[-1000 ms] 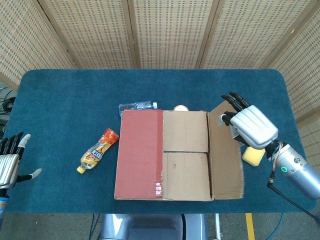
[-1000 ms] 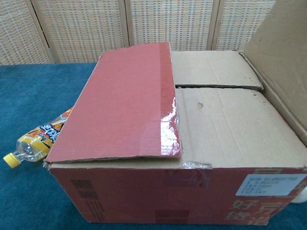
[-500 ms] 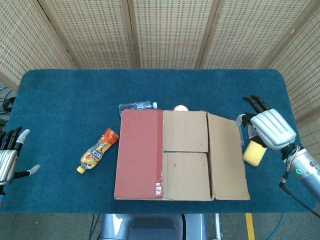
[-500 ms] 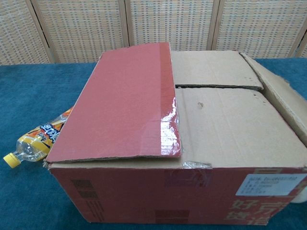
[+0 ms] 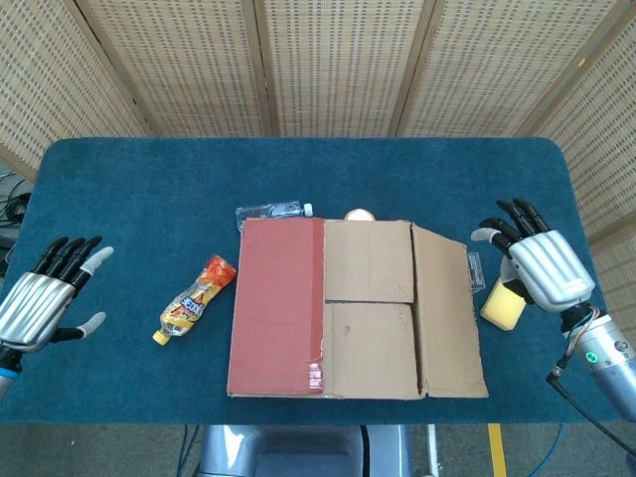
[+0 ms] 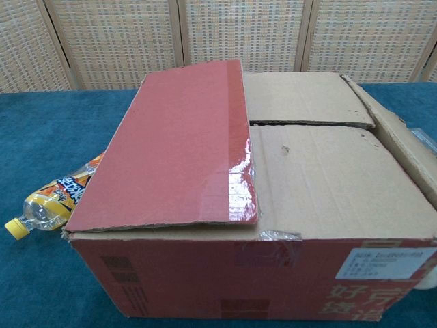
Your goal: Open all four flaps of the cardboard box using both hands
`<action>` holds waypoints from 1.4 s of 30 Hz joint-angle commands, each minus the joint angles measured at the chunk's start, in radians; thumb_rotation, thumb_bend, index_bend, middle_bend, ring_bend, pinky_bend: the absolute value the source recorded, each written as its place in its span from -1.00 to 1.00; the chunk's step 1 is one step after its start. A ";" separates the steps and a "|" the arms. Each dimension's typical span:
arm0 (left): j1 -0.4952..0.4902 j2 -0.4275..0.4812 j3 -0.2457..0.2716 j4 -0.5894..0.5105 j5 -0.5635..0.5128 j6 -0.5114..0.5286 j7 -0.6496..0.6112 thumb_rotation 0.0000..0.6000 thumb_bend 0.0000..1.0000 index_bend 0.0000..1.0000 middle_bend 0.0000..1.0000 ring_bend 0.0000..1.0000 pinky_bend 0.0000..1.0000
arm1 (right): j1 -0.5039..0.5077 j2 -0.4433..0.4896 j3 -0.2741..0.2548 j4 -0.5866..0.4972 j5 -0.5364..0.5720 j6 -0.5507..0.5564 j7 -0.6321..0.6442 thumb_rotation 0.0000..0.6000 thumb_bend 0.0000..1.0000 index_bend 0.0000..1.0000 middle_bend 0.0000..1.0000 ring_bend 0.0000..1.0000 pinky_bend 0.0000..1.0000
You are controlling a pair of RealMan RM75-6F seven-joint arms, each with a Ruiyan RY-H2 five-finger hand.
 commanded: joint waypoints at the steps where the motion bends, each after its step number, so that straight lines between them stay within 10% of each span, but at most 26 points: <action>1: -0.039 0.022 -0.007 -0.012 0.047 -0.028 -0.029 0.64 -0.37 -0.91 -1.00 -1.00 -1.00 | -0.041 -0.045 -0.003 -0.004 0.030 0.057 -0.081 1.00 1.00 -0.52 -0.60 -1.00 -1.00; 15: -0.263 0.078 -0.043 -0.028 0.230 -0.176 -0.209 0.74 -0.57 -0.75 -1.00 -1.00 -1.00 | -0.171 -0.202 -0.038 0.006 0.088 0.213 -0.268 1.00 1.00 -0.60 -0.72 -1.00 -1.00; 27: -0.493 0.052 -0.062 -0.042 0.282 -0.386 -0.342 0.05 -0.39 -0.71 -0.95 -1.00 -1.00 | -0.221 -0.255 -0.042 0.038 0.085 0.252 -0.272 1.00 1.00 -0.61 -0.74 -1.00 -1.00; 42: -0.716 -0.076 -0.090 -0.015 0.203 -0.597 -0.429 -0.25 0.08 -0.65 -0.89 -1.00 -1.00 | -0.208 -0.286 -0.037 0.062 0.059 0.208 -0.264 1.00 1.00 -0.61 -0.74 -1.00 -1.00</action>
